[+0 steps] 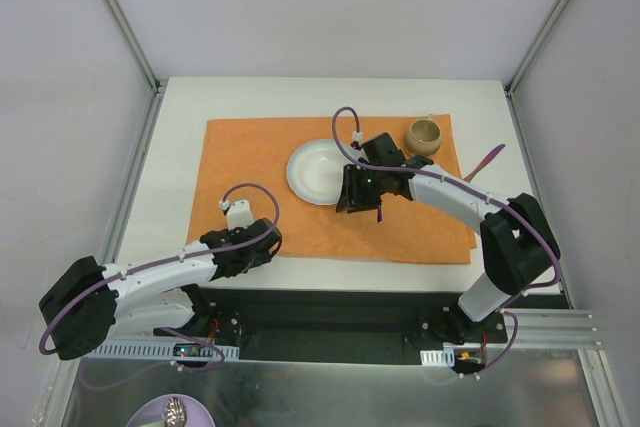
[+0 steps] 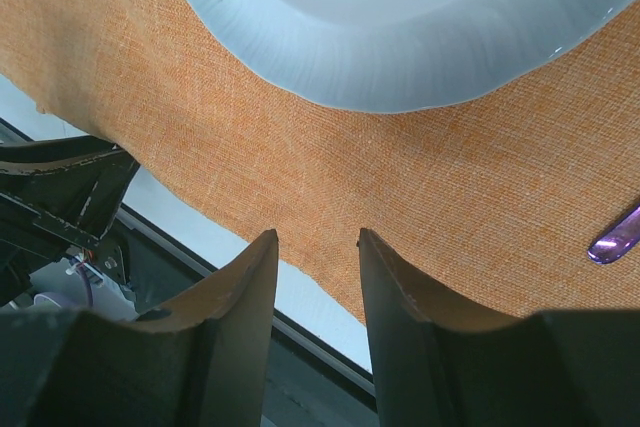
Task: Set the dinner table for one person
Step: Pick up the fork at the center of the board.
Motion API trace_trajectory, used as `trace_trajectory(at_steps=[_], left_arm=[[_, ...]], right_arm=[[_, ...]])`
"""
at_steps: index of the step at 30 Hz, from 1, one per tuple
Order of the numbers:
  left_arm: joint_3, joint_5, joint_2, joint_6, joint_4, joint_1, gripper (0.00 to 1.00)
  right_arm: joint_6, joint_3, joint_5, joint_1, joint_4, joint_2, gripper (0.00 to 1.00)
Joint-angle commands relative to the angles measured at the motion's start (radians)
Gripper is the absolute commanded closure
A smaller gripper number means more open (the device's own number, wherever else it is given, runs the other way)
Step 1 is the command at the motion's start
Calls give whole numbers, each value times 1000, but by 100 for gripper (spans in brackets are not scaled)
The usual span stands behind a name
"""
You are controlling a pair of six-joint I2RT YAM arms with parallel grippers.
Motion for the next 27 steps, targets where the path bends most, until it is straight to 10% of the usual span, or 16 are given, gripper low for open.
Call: trace_trajectory(at_steps=[1,20,27], left_arm=[[-121,260,40,-160,-54,-61,53],[-164,297,50,-321,-106,-219,61],[-101,256,114,-375,-175,-224,44]], right_arm=[[14,31,-13,5,11,-4,59],[27,31,-16,5,17,3,59],[22,31,-22,5,19,5,59]])
